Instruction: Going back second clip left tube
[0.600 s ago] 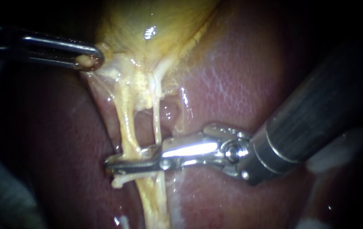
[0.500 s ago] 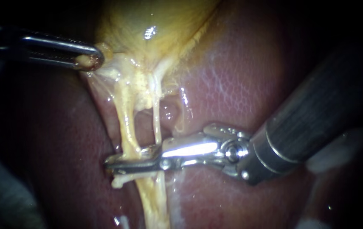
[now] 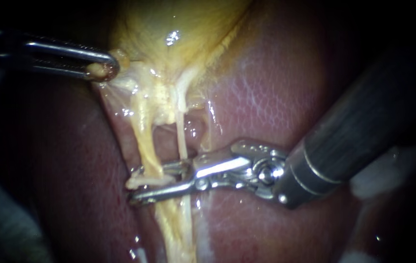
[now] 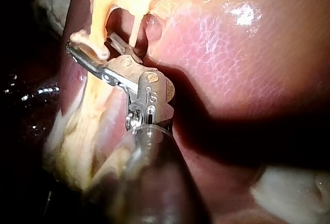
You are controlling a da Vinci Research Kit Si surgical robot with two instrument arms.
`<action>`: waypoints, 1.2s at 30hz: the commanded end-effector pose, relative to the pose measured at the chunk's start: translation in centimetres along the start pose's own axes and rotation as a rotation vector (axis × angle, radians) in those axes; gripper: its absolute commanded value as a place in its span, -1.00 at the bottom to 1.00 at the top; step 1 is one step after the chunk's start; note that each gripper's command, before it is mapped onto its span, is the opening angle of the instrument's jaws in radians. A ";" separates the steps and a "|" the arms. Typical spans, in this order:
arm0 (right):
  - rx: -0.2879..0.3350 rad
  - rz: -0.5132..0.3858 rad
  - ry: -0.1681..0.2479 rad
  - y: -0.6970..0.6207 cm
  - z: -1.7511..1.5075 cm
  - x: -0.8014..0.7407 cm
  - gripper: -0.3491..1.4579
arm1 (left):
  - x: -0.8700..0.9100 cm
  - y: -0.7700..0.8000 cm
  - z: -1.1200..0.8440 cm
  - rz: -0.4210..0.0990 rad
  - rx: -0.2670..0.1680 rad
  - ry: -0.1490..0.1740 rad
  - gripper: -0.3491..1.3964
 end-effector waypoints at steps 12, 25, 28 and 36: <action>-0.093 -0.278 -0.127 -0.19 -0.43 0.08 -0.06 | 0.00 0.00 -0.01 0.000 -0.001 0.000 -1.00; -0.188 -0.569 -0.170 -0.69 -1.65 0.49 -0.06 | 0.00 0.00 -0.01 0.001 -0.001 0.000 -1.00; -0.206 -0.587 -0.169 -0.74 -1.85 0.56 -0.06 | 0.00 0.00 -0.01 0.001 -0.001 0.000 -1.00; -0.239 -0.599 -0.167 -0.78 -2.04 0.67 -0.06 | -0.01 -0.01 0.00 0.001 0.000 0.000 -1.00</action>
